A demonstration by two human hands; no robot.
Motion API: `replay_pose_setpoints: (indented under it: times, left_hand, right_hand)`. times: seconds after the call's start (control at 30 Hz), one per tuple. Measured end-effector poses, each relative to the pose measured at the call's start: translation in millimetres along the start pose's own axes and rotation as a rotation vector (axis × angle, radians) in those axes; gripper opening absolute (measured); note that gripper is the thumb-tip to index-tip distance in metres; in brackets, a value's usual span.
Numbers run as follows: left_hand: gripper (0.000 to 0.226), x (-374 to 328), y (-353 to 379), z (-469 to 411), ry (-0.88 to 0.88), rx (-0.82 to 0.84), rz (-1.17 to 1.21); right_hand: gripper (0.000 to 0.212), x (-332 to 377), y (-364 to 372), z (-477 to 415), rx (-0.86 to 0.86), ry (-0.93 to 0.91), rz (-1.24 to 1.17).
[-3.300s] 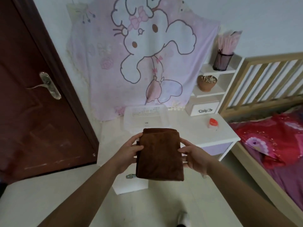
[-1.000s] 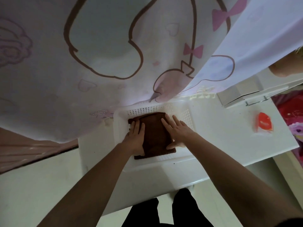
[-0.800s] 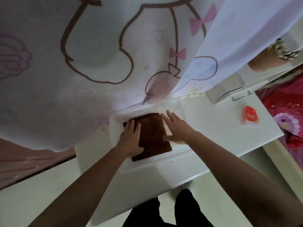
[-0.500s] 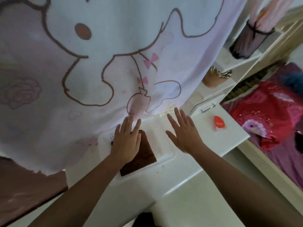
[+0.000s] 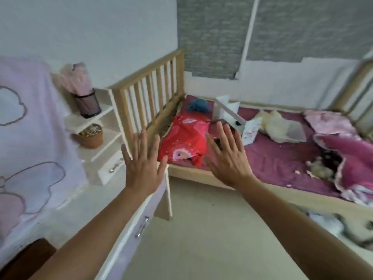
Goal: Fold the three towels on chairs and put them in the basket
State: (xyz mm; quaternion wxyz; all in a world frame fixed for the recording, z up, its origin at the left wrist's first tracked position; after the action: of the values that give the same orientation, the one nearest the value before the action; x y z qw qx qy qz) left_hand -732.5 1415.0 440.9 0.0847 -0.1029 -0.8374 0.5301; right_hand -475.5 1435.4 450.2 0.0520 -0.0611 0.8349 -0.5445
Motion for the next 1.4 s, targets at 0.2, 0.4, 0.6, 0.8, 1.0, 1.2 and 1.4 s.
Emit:
replay_pose_setpoints:
  times: [0.2, 0.4, 0.6, 0.8, 1.0, 1.2, 1.4]
  left_hand:
    - [0.070, -272, -4, -93, 0.431, -0.102, 0.208]
    - [0.071, -559, -40, -86, 0.921, -0.184, 0.483]
    - [0.069, -784, -70, 5, 1.330, -0.153, 0.639]
    - [0.068, -980, -108, 138, 1.654, -0.146, 0.819]
    - [0.068, -1144, -143, 229, 1.886, -0.087, 0.919]
    - [0.067, -1265, -186, 314, 2.086, -0.064, 0.960]
    - [0.069, -1357, -238, 430, 2.251, -0.036, 1.003]
  right_hand:
    - [0.074, -248, -81, 137, -0.115, 0.457, 0.136]
    - [0.071, -402, -158, 349, -0.167, 0.908, 0.367]
    - [0.070, -443, -226, 562, -0.160, 1.328, 0.583]
    - [0.072, -471, -283, 745, -0.088, 1.651, 0.804]
    - [0.073, -542, -319, 862, -0.001, 1.906, 0.844]
    - [0.072, -569, -368, 952, -0.105, 2.082, 0.926]
    - [0.073, -572, -415, 1073, -0.117, 2.235, 0.996]
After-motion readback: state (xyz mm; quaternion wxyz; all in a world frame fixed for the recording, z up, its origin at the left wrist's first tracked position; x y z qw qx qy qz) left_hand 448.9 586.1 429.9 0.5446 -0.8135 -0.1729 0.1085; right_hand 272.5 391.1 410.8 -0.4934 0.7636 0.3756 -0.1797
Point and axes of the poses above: each hand's wrist, its own z-axis away from the middle knuckle, its own y-axis out of the palm, x = y × z, the point moved 2 cm from there along -z, towards the middle knuckle, and after that the axes turned 10 degrees about y, right-handed, at the moved point
